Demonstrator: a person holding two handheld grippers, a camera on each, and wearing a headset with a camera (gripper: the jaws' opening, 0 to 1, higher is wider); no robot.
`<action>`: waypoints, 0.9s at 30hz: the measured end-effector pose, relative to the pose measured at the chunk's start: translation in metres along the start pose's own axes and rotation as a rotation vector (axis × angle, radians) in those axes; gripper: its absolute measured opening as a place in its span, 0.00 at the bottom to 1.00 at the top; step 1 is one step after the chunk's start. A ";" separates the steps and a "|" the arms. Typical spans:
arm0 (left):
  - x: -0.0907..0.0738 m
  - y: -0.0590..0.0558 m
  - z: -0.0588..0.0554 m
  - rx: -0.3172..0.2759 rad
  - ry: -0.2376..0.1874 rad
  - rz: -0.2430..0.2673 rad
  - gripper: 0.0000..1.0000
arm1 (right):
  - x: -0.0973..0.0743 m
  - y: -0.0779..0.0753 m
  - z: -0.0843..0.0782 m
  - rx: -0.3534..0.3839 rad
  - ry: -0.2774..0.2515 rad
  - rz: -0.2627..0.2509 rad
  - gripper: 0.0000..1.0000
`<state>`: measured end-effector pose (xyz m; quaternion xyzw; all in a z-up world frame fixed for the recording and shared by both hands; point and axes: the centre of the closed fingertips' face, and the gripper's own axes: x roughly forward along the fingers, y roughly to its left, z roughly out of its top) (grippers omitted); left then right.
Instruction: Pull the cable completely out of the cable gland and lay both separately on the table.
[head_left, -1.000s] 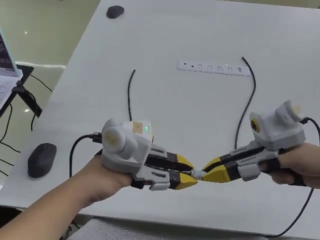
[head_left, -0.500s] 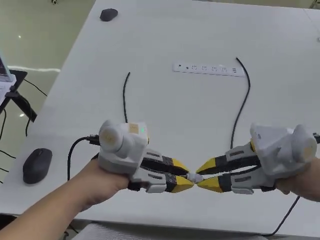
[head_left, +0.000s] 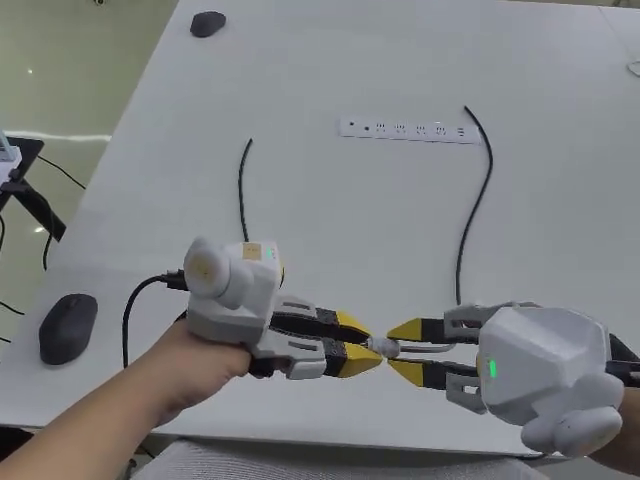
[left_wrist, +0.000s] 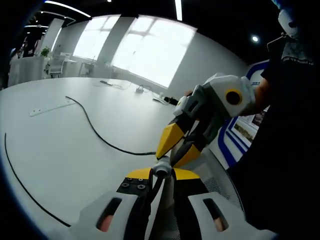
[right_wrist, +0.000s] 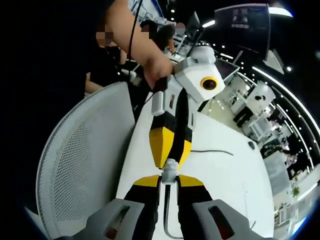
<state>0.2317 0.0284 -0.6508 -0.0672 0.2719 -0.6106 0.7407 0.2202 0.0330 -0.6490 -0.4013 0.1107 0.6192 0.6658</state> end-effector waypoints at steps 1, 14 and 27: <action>0.000 0.000 0.000 0.000 -0.001 0.000 0.15 | 0.000 0.000 0.000 -0.001 0.001 -0.001 0.08; -0.001 -0.002 0.005 0.007 -0.017 -0.005 0.15 | -0.002 -0.004 0.003 0.107 0.004 -0.001 0.09; -0.010 0.001 0.013 0.066 -0.050 0.015 0.15 | -0.013 -0.017 -0.008 0.313 0.042 -0.119 0.15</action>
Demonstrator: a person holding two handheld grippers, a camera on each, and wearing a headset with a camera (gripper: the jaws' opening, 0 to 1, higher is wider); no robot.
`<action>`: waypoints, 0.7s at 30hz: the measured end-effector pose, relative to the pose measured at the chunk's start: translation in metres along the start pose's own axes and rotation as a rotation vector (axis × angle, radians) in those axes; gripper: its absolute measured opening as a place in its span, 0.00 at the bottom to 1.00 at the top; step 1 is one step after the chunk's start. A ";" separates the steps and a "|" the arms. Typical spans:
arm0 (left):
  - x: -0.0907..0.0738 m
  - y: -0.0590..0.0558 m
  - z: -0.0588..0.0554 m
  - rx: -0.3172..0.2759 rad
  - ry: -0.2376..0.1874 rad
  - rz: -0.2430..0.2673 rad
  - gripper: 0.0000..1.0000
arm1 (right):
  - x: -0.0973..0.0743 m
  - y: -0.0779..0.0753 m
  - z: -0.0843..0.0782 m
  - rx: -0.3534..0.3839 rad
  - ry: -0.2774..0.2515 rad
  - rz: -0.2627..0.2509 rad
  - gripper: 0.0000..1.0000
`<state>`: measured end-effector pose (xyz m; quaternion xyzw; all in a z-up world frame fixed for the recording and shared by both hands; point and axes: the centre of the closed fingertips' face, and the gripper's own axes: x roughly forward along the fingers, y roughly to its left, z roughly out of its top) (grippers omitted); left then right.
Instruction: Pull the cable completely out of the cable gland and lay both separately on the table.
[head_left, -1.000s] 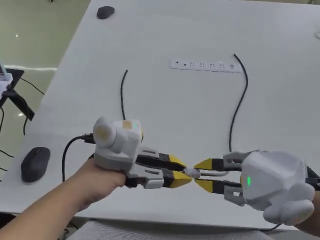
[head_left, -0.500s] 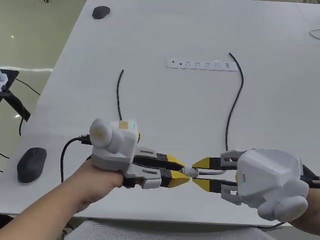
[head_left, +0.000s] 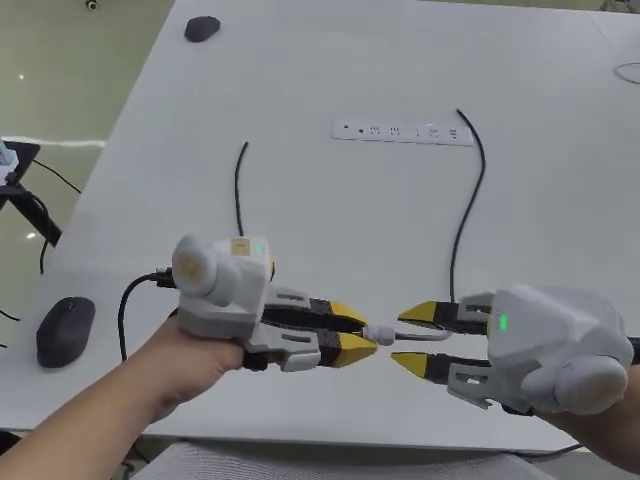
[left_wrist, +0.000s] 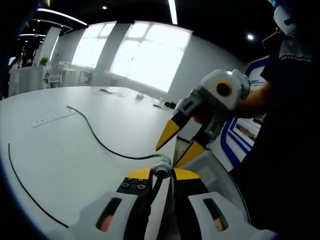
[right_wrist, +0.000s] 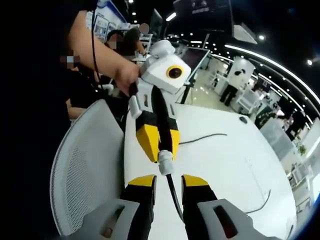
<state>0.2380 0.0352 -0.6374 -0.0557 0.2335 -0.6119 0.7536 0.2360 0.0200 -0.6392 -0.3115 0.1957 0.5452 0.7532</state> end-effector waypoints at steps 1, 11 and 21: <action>0.000 0.000 0.001 0.004 -0.003 0.001 0.15 | 0.000 -0.002 -0.003 0.010 0.019 -0.022 0.13; -0.002 0.004 0.006 0.031 -0.014 0.018 0.15 | 0.008 -0.008 0.000 0.042 0.033 -0.121 0.05; -0.002 0.009 0.011 0.060 -0.025 0.042 0.15 | 0.010 -0.015 0.001 0.092 0.029 -0.176 0.02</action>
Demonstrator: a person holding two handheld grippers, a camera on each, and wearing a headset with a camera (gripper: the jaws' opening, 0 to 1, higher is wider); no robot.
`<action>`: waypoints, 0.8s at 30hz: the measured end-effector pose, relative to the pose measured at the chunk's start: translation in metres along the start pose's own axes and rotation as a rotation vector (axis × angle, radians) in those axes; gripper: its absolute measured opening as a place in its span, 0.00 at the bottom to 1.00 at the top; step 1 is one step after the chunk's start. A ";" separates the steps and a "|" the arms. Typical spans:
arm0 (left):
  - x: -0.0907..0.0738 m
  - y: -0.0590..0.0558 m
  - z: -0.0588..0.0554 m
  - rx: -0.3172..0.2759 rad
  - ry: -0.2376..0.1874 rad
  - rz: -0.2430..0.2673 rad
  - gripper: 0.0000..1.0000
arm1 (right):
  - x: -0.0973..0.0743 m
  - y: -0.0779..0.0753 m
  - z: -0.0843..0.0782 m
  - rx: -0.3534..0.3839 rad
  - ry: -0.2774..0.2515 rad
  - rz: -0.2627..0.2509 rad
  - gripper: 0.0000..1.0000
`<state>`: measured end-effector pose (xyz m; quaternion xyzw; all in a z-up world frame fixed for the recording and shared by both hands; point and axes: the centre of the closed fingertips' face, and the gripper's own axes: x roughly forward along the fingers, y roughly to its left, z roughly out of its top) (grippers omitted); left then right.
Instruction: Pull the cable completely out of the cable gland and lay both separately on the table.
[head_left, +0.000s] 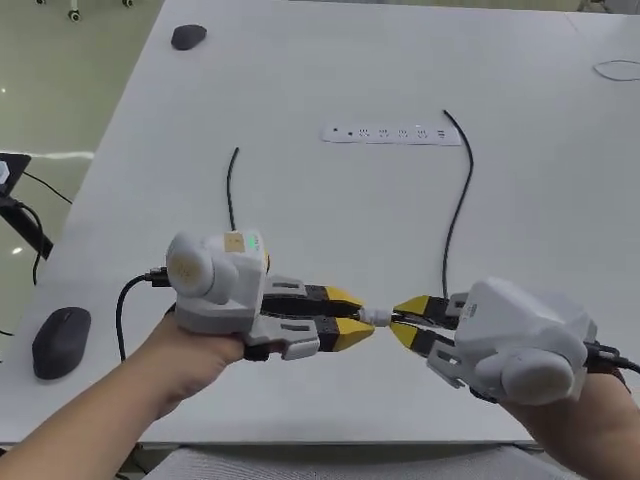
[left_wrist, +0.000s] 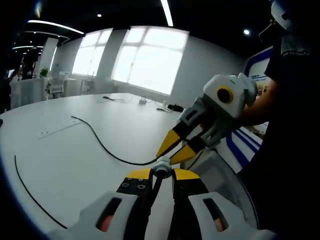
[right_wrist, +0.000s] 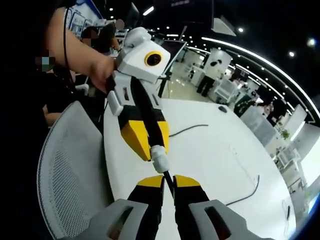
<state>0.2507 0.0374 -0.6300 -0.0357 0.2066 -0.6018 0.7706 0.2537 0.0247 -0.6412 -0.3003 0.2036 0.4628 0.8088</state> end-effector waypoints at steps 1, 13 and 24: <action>0.000 0.000 0.000 0.001 -0.001 0.001 0.15 | 0.000 -0.001 0.000 0.008 -0.003 -0.010 0.02; 0.005 -0.006 -0.005 0.024 0.030 -0.001 0.15 | -0.002 0.006 -0.009 0.000 0.027 -0.008 0.00; 0.003 -0.005 -0.005 0.012 0.030 0.018 0.15 | -0.001 0.003 -0.013 0.040 0.021 0.007 0.00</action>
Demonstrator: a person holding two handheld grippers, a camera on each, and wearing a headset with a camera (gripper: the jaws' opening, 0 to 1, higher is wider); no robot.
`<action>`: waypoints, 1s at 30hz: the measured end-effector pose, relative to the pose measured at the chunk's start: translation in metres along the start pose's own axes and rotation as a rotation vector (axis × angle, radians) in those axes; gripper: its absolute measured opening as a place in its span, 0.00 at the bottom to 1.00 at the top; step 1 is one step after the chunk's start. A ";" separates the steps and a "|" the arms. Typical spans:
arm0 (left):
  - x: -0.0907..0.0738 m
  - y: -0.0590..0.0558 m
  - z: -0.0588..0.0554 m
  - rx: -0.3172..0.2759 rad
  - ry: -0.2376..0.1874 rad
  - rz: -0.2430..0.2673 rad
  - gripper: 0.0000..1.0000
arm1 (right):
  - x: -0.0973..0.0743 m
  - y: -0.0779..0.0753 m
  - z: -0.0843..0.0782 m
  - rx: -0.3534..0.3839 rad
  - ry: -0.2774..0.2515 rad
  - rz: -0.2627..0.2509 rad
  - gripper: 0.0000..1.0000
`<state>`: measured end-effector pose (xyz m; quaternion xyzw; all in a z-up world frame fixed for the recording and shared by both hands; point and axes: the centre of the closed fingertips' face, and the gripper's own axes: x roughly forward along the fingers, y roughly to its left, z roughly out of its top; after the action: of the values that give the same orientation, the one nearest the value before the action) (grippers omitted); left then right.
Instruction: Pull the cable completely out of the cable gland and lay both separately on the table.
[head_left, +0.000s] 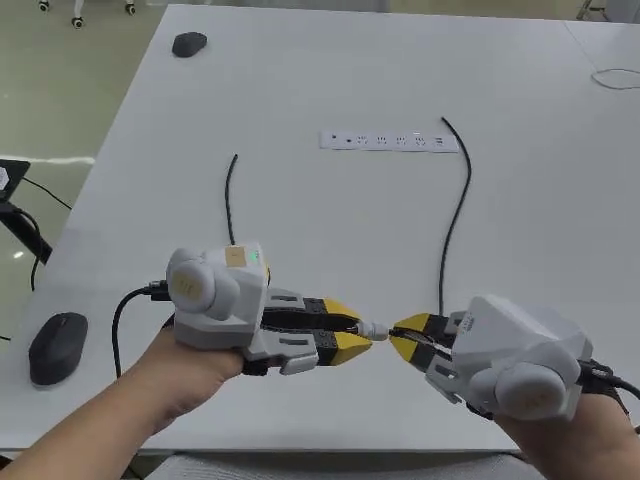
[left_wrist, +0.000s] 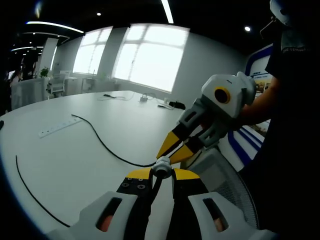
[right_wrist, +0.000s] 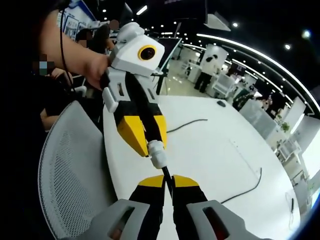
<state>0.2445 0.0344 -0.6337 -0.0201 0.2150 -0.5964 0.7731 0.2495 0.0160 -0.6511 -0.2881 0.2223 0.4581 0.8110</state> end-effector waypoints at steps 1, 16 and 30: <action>0.000 0.001 -0.001 0.003 0.003 0.006 0.15 | 0.000 -0.001 -0.002 -0.004 0.009 -0.004 0.00; 0.000 -0.003 0.003 -0.019 -0.028 0.027 0.15 | -0.006 -0.022 -0.041 0.130 0.067 -0.062 0.00; 0.003 -0.006 0.002 -0.021 -0.024 0.026 0.15 | -0.010 -0.042 -0.089 0.402 0.122 -0.133 0.00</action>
<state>0.2405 0.0294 -0.6311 -0.0325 0.2123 -0.5837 0.7831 0.2723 -0.0672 -0.6993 -0.1618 0.3385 0.3318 0.8655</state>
